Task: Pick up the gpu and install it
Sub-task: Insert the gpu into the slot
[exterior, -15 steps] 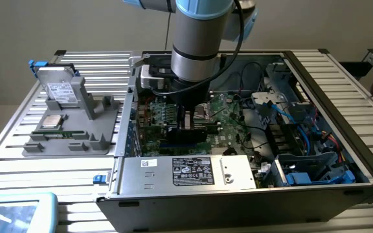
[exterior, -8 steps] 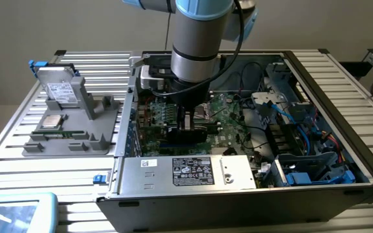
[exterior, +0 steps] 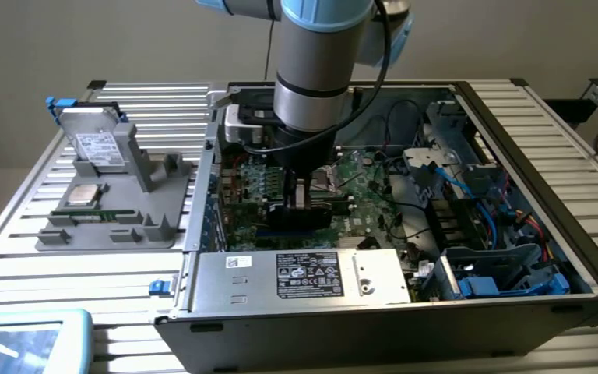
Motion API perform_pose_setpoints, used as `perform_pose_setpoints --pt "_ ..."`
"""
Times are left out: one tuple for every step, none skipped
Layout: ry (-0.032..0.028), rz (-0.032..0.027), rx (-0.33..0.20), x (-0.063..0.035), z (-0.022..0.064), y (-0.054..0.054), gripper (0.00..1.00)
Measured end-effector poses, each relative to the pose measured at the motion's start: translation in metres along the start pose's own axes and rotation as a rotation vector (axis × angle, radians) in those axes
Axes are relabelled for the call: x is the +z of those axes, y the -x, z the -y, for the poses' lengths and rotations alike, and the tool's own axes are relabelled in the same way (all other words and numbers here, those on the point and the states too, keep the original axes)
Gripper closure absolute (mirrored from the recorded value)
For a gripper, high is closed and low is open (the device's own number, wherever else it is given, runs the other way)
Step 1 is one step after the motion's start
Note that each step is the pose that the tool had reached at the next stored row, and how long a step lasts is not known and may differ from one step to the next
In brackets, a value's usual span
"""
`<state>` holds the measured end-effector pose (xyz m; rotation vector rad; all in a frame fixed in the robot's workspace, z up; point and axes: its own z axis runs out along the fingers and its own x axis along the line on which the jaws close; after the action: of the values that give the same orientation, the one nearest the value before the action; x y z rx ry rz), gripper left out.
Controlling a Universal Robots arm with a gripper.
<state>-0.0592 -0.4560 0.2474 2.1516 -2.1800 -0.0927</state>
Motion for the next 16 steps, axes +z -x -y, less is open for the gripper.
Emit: perform_pose_setpoints --pt "0.0 0.0001 0.0 0.0001 -0.0001 0.0 0.73" --pt "0.0001 0.0001 0.0 0.0001 -0.0001 0.0001 0.73" --pt "0.0001 0.0001 0.0 0.0001 -0.0002 0.0001 0.73" --pt "0.0001 0.0002 0.0 0.0002 -0.0002 0.0001 0.73" --pt "0.0001 0.0002 0.0 0.0002 -0.0002 0.0001 0.73" --pt "0.0001 0.0002 0.0 0.0002 -0.0002 0.0001 0.73" --pt "0.0001 0.0002 0.0 0.0002 -0.0002 0.0001 0.73" --pt "0.0001 0.0002 0.0 0.0003 -0.0002 0.0 0.73" --pt "0.0001 0.0002 0.0 0.0004 -0.0002 0.0 0.73" --pt "0.0001 0.0003 -0.001 0.0007 -0.0001 0.0 0.73" --pt "0.0001 0.0002 -0.001 0.0008 -0.0001 0.0 0.73" --pt "0.0001 0.0002 -0.001 0.0011 -0.0001 0.0 0.73" --pt "0.0001 0.0002 -0.001 0.0013 -0.0001 0.0 0.73" --pt "0.0001 0.0001 -0.001 0.0013 -0.0001 0.0 0.73" --pt "0.0001 0.0001 -0.001 0.0013 -0.0001 0.0 0.73" --pt "0.0001 0.0 -0.001 0.0013 -0.0001 0.0 0.73"
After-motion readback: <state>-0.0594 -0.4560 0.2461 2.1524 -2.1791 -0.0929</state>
